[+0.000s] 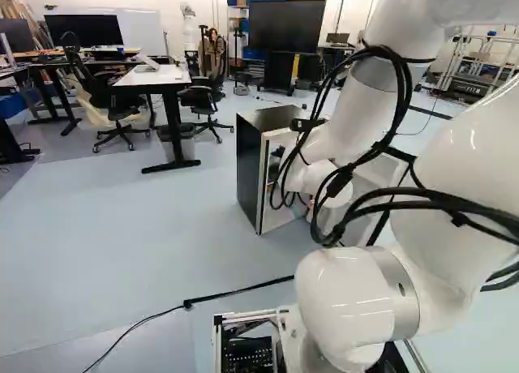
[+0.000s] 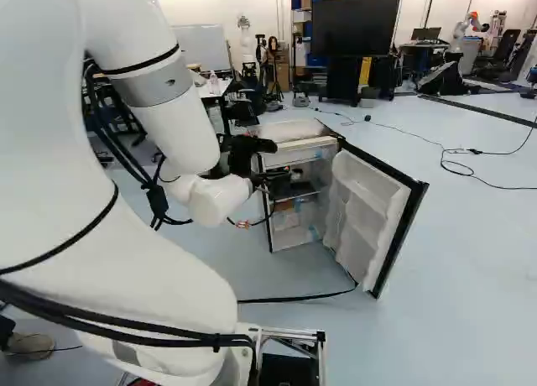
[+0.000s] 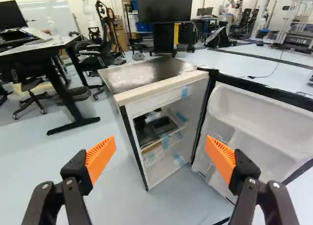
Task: Open the fridge door
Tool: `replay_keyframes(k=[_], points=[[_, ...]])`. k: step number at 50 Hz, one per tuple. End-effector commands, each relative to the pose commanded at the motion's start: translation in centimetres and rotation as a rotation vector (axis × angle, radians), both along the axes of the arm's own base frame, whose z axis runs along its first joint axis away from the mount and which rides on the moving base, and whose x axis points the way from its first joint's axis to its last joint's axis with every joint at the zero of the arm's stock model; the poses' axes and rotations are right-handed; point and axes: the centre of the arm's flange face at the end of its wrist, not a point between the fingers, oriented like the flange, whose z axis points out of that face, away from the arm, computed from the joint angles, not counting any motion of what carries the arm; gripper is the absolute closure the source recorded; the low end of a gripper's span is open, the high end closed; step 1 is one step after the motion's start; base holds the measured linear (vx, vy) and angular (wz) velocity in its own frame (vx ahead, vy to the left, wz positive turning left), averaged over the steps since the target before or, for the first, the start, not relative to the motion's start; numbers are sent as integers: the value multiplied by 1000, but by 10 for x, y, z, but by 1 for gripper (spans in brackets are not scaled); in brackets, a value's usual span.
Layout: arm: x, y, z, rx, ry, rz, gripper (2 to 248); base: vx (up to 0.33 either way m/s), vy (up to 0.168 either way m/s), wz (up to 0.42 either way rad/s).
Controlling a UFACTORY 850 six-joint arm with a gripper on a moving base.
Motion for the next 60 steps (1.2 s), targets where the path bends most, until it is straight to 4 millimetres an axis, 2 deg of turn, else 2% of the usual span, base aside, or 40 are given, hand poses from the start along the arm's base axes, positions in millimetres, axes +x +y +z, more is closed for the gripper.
replay_keyframes(k=[30, 60], points=[[-32, 20, 1, -24, 36, 133, 3, 0, 0, 0], [-39, 25, 1, -32, 44, 162, 3, 0, 0, 0]])
